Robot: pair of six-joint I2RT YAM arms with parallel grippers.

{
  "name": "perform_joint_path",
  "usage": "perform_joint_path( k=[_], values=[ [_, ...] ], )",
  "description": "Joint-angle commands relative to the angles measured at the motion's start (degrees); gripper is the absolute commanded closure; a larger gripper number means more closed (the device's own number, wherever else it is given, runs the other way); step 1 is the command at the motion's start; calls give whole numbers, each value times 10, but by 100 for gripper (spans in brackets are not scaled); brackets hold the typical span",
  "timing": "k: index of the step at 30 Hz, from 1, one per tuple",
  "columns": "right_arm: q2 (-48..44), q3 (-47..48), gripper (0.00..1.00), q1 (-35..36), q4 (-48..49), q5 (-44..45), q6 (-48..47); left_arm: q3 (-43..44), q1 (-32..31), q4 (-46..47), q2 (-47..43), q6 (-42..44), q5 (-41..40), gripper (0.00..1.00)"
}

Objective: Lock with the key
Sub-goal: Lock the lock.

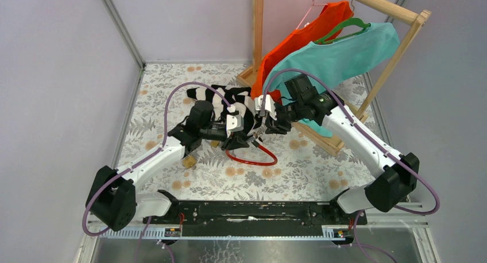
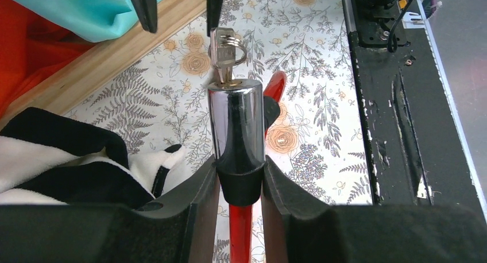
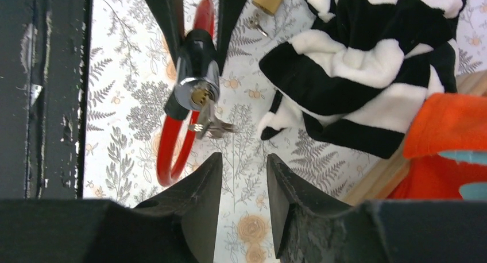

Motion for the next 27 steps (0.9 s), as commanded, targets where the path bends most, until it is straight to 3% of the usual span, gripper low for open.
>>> perform_joint_path(
  k=[1, 6, 13, 27],
  values=[
    [-15, 47, 58, -8, -33, 16, -19, 4, -6, -39, 8, 8, 12, 100],
    [-4, 76, 54, -9, -46, -28, 14, 6, -6, -39, 9, 8, 10, 100],
    [24, 91, 36, -8, -42, -92, 108, 6, -6, -39, 10, 8, 5, 100],
    [47, 83, 52, 12, -27, -86, 196, 9, -6, -39, 15, 8, 3, 100]
  ],
)
